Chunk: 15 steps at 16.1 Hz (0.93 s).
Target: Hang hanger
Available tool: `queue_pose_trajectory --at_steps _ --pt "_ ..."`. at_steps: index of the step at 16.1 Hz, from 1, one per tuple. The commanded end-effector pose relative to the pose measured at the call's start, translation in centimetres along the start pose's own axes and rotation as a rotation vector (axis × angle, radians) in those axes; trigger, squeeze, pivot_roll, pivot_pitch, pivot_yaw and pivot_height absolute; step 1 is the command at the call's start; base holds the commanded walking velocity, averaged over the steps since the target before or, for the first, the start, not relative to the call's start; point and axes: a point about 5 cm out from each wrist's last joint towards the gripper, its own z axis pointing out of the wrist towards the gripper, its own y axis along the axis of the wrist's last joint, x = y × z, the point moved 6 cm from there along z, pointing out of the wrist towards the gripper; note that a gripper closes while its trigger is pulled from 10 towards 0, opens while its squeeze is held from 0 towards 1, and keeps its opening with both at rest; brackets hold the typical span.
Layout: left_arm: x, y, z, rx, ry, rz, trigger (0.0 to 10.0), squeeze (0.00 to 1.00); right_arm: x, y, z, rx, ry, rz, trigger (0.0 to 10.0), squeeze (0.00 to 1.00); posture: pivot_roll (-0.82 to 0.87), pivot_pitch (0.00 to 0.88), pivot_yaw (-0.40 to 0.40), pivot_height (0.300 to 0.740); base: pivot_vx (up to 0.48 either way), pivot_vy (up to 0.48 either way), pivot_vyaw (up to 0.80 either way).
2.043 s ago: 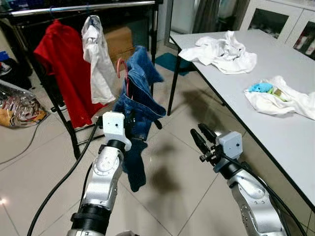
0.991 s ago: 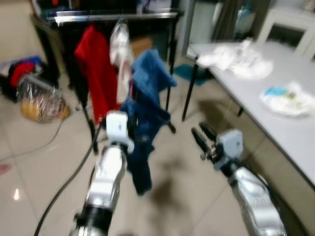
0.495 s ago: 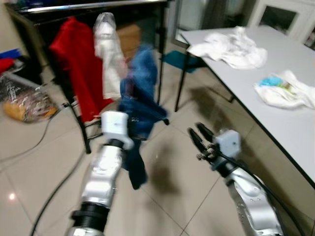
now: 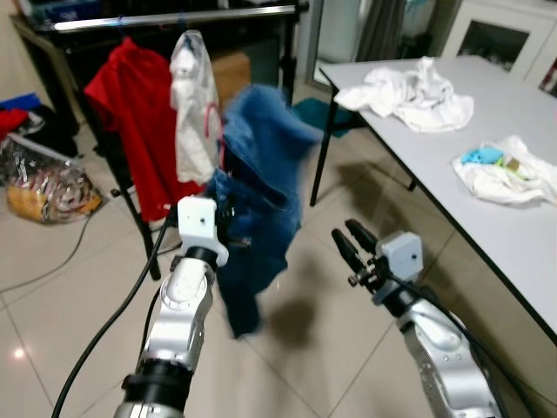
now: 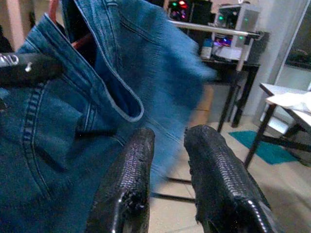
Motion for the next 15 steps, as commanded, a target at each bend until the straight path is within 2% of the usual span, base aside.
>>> queue_pose_trajectory --at_steps 1,15 --pt "-0.78 1.4 0.41 -0.052 -0.024 0.008 10.0 0.0 -0.47 0.3 -0.12 -0.011 -0.016 -0.004 10.0 0.0 0.03 0.0 0.004 0.723 0.244 0.0 0.0" --pt "-0.77 1.35 0.43 -0.051 -0.024 0.009 10.0 0.0 -0.47 0.26 -0.14 -0.008 -0.014 -0.004 10.0 0.0 0.03 0.0 0.004 0.723 0.283 0.0 0.0"
